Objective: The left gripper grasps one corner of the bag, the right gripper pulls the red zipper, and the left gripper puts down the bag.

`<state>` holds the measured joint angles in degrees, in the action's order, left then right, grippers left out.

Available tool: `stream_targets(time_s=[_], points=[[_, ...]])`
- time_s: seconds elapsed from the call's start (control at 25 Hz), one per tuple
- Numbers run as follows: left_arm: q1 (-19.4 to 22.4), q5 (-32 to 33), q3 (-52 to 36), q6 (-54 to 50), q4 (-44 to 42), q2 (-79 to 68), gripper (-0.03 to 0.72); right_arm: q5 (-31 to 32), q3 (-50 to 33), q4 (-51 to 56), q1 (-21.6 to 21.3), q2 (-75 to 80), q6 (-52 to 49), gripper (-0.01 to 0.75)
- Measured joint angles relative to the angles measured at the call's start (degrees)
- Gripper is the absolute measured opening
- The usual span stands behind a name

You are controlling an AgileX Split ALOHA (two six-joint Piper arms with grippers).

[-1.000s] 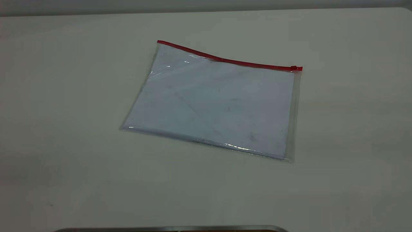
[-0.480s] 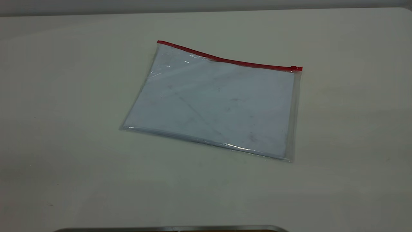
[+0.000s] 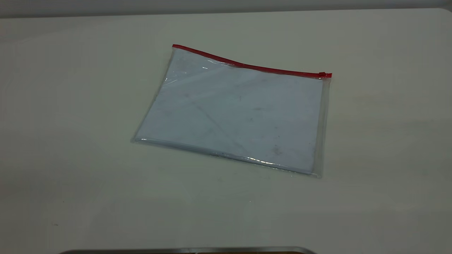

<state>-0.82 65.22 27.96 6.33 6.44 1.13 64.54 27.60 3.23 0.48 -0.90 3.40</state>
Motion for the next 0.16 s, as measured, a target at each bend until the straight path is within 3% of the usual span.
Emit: stream_targets(time_s=[0.16], points=[[0.0, 0.0, 0.0, 0.0, 0.0, 0.0, 0.402, 0.0, 0.0, 0.0, 0.0, 0.0, 0.0, 0.414]])
